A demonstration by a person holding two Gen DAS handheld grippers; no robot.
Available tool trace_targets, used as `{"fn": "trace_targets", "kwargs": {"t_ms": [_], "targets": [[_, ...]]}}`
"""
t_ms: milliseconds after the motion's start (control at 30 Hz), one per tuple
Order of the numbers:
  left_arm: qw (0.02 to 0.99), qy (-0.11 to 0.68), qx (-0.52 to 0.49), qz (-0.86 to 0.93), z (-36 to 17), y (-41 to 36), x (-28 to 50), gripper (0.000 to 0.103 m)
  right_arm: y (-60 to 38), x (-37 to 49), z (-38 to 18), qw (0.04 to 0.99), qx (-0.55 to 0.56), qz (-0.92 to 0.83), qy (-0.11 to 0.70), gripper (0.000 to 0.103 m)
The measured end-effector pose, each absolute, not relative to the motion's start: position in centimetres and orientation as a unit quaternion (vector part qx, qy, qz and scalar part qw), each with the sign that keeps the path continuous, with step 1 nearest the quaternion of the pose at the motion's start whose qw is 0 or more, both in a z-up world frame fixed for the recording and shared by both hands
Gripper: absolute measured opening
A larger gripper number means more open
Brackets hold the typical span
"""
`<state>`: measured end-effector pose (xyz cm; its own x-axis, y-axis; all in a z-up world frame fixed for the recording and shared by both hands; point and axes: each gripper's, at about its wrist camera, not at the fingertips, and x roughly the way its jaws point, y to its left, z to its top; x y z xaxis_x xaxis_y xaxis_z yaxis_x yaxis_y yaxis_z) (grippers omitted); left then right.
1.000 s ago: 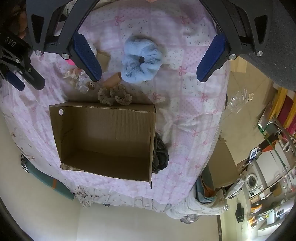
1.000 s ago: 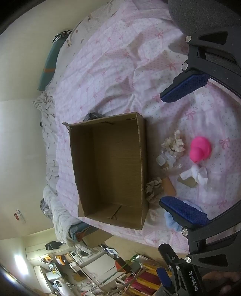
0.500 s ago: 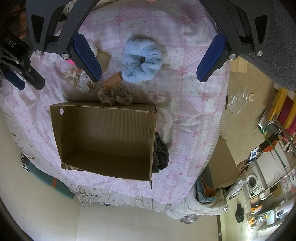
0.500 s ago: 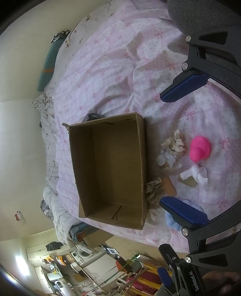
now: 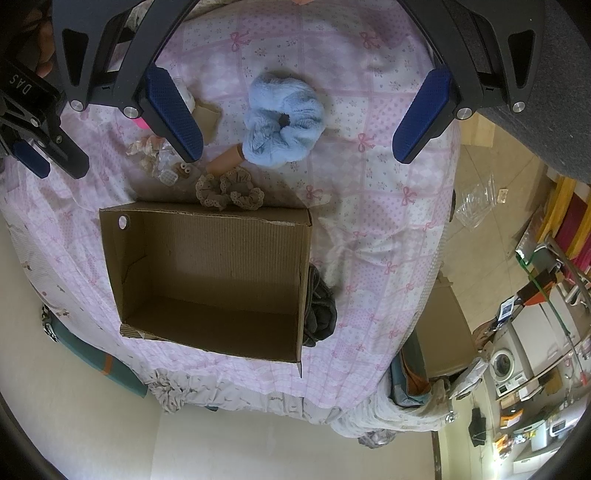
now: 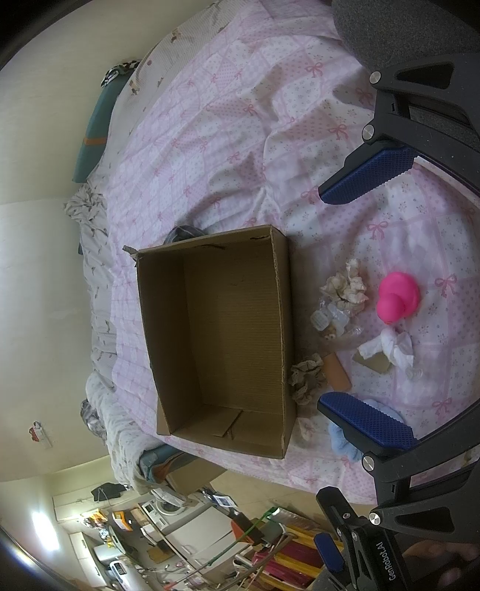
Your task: Organize soft objects
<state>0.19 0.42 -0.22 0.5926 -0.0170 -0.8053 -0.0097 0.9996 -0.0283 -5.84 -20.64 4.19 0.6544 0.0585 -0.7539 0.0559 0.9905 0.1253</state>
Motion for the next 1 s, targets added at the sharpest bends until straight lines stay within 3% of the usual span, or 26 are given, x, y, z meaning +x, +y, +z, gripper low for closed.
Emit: {"fn": "trace_targets", "kwargs": {"t_ms": [1000], "targets": [[0.892,0.452,-0.010,0.007,-0.47,0.24,0.11,0.103,-21.29,-5.67,4.32,0.906,0.075,-0.001,0.417,0.103]]}}
